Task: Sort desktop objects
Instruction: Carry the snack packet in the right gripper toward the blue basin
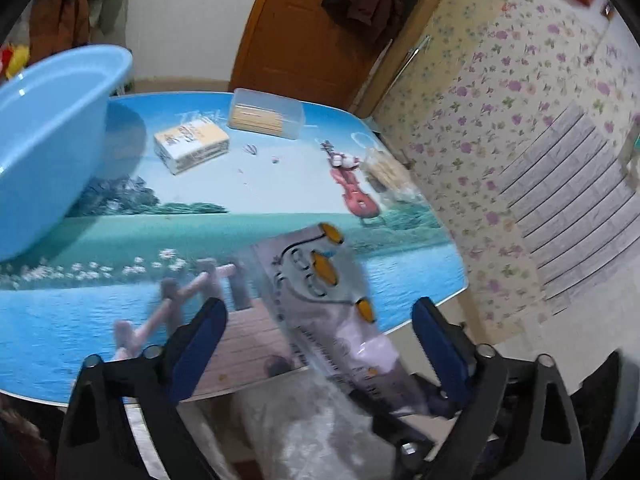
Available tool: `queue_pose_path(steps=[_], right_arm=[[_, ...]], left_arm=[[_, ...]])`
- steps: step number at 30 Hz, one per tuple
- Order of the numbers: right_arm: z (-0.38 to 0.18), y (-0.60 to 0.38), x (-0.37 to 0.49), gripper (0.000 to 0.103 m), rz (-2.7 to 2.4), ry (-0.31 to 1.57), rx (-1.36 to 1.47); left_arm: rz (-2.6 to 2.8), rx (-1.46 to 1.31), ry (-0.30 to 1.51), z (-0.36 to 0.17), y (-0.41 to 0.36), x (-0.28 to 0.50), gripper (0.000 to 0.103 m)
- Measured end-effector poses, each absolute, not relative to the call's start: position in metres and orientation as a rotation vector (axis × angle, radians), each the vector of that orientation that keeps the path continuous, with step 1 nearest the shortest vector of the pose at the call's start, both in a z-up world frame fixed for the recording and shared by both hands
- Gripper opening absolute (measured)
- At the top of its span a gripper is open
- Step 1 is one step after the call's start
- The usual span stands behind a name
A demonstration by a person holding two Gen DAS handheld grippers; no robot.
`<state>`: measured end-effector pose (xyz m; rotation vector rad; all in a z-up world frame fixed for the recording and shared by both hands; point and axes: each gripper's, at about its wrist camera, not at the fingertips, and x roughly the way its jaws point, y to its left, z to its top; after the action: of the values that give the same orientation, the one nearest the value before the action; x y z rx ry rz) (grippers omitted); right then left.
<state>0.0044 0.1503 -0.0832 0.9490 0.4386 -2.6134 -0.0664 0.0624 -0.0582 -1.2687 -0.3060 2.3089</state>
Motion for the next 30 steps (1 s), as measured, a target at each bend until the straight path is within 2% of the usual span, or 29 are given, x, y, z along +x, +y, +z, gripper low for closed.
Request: queue_pose_path(steps=[1, 2, 3, 4, 5, 12, 19, 23, 30], right_arm=[[-0.084, 0.151, 0.003, 0.015, -2.614, 0.436, 0.949], [-0.084, 0.153, 0.002, 0.015, -2.614, 0.431, 0.949], [-0.084, 0.154, 0.001, 0.015, -2.617, 0.427, 0.945], [-0.084, 0.156, 0.0, 0.015, -2.618, 0.423, 0.934], [-0.083, 0.156, 0.0, 0.014, -2.62, 0.431, 0.927], [-0.083, 0.147, 0.003, 0.014, -2.622, 0.458, 0.902], [-0.075, 0.139, 0.017, 0.015, -2.621, 0.479, 0.887], [-0.078, 0.128, 0.024, 0.015, -2.621, 0.575, 0.87], [-0.075, 0.125, 0.026, 0.015, -2.63, 0.594, 0.852]], left_arm=[[2.291, -1.257, -0.324, -0.057, 0.062, -0.067, 0.072], [2.279, -1.248, -0.33, -0.056, 0.062, -0.068, 0.057], [2.278, -1.236, -0.333, -0.055, 0.062, -0.068, 0.046], [2.274, -1.227, -0.34, -0.055, 0.061, -0.068, 0.045], [2.257, -1.217, -0.36, -0.055, 0.06, -0.068, 0.039], [2.267, -1.193, -0.336, -0.052, 0.061, -0.065, 0.03], [2.279, -1.179, -0.321, -0.051, 0.058, -0.064, 0.025], [2.295, -1.169, -0.302, -0.046, 0.054, -0.062, 0.01], [2.3, -1.189, -0.315, -0.044, 0.047, -0.063, 0.008]])
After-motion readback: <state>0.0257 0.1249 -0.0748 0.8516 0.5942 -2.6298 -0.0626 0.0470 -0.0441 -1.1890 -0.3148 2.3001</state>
